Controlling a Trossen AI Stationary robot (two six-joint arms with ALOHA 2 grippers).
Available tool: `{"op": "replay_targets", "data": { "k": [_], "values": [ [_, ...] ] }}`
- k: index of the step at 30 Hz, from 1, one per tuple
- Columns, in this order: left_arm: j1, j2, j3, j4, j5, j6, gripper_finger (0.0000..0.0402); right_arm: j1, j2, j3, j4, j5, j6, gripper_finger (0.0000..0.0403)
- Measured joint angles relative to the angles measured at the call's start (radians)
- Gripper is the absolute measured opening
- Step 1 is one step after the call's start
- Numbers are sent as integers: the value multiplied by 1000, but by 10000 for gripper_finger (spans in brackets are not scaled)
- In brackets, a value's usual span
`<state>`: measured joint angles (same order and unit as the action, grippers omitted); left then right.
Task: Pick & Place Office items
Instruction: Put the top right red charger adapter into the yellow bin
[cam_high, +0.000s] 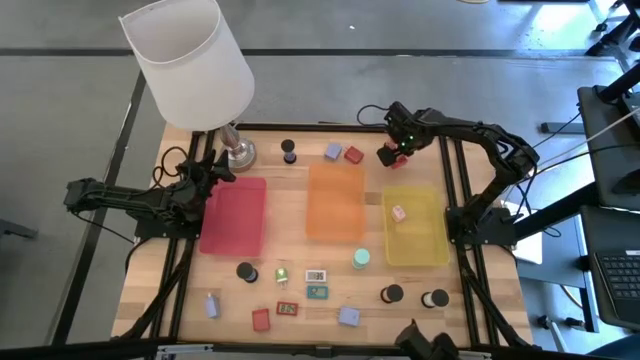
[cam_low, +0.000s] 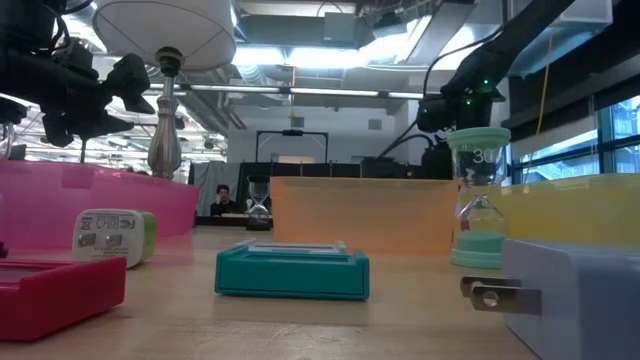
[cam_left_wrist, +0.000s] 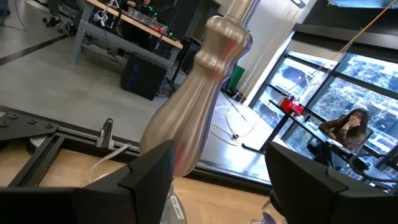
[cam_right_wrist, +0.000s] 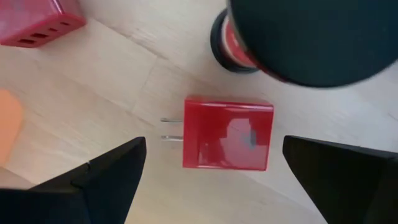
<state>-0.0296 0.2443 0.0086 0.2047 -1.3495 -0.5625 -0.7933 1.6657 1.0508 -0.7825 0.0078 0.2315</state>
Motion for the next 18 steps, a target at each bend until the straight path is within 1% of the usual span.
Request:
{"op": "replay_targets", "data": {
  "k": [5, 13, 18],
  "values": [
    [0, 0, 0, 0, 0, 0, 246, 0, 0, 0, 21, 11, -67, 381],
    [0, 0, 0, 0, 0, 0, 246, -1, 0, 0, 53, 18, -87, 382],
    [0, 0, 0, 0, 0, 0, 246, -13, 0, 0, 53, 10, -65, 382]
  ]
}}
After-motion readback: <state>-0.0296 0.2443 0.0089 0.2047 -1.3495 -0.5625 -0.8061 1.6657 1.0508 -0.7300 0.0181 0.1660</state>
